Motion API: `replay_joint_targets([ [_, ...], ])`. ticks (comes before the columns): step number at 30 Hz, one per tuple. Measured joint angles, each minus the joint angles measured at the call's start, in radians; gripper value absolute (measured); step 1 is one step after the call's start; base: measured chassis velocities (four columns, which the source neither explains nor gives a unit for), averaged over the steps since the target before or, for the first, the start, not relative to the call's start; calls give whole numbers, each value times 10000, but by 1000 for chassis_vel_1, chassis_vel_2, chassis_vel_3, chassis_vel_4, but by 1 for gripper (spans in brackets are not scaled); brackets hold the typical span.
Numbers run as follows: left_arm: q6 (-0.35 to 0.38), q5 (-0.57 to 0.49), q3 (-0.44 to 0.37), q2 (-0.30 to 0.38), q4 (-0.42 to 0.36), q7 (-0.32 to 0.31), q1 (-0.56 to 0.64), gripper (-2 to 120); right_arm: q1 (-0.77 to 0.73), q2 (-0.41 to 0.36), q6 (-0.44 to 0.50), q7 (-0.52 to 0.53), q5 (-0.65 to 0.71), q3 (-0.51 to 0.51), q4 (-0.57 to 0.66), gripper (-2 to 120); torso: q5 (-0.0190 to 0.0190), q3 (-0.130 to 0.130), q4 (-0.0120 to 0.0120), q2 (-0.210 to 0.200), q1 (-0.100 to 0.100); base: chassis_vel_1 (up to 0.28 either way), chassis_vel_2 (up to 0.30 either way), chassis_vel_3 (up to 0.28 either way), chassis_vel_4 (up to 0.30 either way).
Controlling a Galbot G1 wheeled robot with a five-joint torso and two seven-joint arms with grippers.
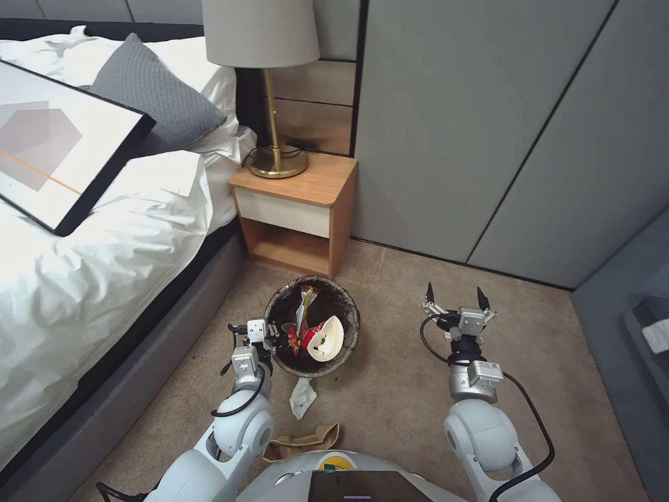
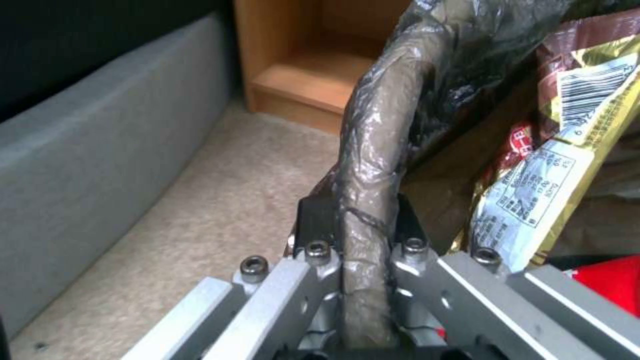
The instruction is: Pick up the trash bin, then pick up the garbage from the floor and place it into the trash bin.
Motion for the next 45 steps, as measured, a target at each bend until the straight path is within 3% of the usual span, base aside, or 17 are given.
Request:
replay_joint_targets([
  [45,-28,119,-28,-108,102,20,-40,2,273,-6,-63,81,5,-82,-198,100,0,0,-1,0,0,72,74,73,77],
])
